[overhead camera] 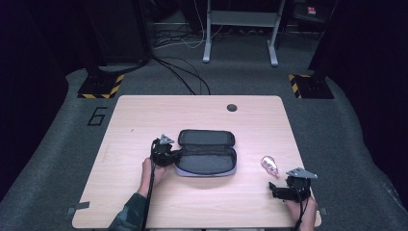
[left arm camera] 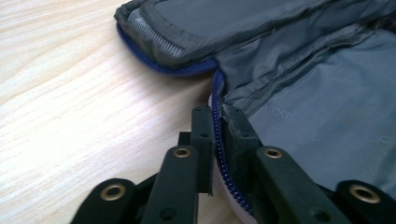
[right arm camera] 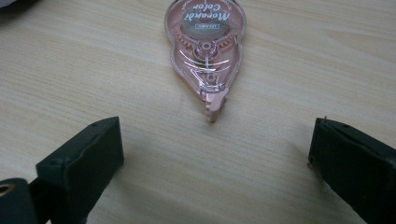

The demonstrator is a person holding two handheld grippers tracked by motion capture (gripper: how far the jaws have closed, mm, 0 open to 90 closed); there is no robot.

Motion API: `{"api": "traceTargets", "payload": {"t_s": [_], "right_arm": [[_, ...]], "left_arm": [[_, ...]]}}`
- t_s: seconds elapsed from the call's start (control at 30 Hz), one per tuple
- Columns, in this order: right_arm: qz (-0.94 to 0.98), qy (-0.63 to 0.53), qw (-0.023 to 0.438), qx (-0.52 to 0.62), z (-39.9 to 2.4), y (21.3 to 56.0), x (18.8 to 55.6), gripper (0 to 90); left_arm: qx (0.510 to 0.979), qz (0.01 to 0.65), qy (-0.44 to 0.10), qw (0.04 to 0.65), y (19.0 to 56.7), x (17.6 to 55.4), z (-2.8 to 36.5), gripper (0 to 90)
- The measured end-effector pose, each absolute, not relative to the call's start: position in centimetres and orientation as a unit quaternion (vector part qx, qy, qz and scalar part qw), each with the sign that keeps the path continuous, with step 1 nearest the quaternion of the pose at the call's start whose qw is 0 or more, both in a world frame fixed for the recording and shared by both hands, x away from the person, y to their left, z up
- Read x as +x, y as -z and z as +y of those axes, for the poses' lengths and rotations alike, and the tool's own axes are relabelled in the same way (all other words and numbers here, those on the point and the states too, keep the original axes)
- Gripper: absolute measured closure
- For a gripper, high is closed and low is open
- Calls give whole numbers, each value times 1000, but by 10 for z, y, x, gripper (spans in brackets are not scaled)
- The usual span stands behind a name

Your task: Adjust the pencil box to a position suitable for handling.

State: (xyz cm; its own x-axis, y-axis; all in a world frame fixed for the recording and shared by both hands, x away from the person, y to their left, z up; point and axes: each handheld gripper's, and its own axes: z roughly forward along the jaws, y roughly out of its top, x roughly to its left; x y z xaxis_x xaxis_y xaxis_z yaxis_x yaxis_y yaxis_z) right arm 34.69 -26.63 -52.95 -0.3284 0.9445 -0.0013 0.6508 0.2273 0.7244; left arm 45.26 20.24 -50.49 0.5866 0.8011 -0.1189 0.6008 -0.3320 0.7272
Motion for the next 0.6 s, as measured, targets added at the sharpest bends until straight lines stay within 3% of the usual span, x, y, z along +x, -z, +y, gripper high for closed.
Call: {"api": "traceTargets", "payload": {"t_s": [0.17, 0.3, 0.6], "right_arm": [[749, -321, 229, 532, -266, 529, 347, 27], [749, -321, 229, 532, -266, 529, 347, 27], [749, -321, 229, 532, -266, 529, 347, 27]], "left_arm": [[800, 446, -132, 378, 498, 450, 204, 485], [797, 448, -136, 382, 488, 445, 207, 331], [795, 446, -139, 387, 483, 425, 220, 157]]}}
